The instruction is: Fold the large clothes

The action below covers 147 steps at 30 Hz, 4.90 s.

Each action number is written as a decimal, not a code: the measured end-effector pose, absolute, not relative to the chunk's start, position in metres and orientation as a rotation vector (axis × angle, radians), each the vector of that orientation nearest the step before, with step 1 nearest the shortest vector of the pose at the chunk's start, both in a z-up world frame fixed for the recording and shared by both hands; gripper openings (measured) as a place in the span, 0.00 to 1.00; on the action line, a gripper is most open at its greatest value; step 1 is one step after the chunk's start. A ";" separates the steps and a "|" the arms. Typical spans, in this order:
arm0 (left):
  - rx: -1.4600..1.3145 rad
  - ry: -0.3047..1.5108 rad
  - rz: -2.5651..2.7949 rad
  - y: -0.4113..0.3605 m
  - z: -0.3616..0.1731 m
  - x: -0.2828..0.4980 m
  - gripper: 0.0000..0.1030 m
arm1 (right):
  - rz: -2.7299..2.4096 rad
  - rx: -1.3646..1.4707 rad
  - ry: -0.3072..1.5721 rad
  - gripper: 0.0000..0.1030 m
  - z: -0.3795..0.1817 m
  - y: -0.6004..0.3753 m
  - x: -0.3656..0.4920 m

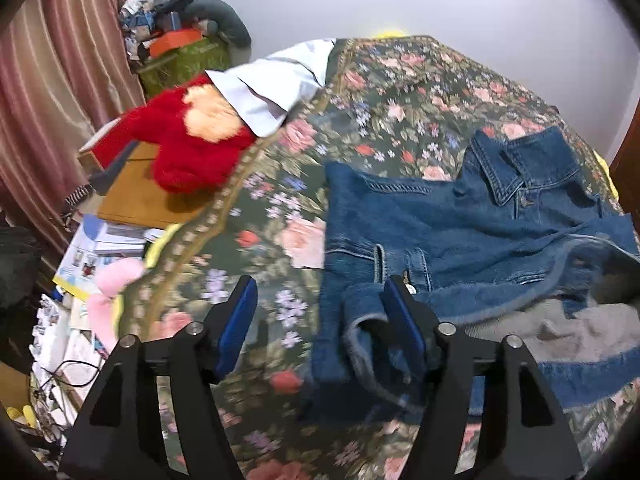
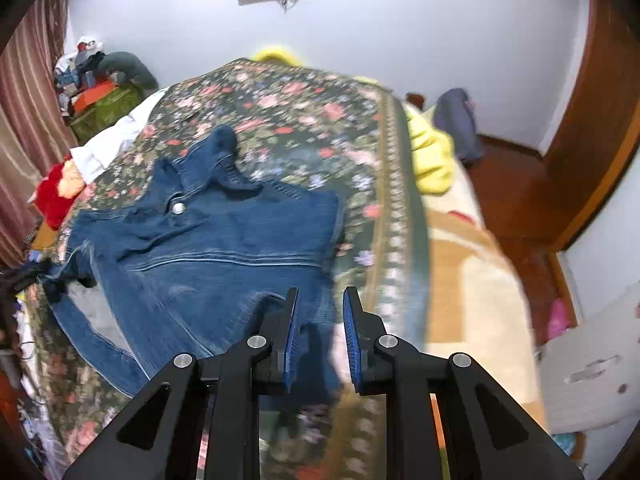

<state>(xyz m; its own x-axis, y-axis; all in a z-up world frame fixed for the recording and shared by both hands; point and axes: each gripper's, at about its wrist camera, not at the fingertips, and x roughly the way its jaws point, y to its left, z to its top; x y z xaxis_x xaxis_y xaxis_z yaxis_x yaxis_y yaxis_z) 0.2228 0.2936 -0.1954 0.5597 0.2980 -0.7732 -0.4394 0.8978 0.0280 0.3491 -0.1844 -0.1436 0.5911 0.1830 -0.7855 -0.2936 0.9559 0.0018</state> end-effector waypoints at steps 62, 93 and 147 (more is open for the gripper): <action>-0.087 0.948 0.366 0.315 -0.198 0.256 0.90 | 0.422 -0.475 1.076 0.16 -0.224 -0.086 0.432; -0.214 0.977 0.212 0.293 -0.239 0.239 0.90 | 0.305 -0.383 0.977 0.79 -0.172 -0.161 0.407; -0.141 1.023 0.403 0.314 -0.274 0.421 0.34 | 0.462 -0.126 1.008 0.29 -0.226 -0.073 0.557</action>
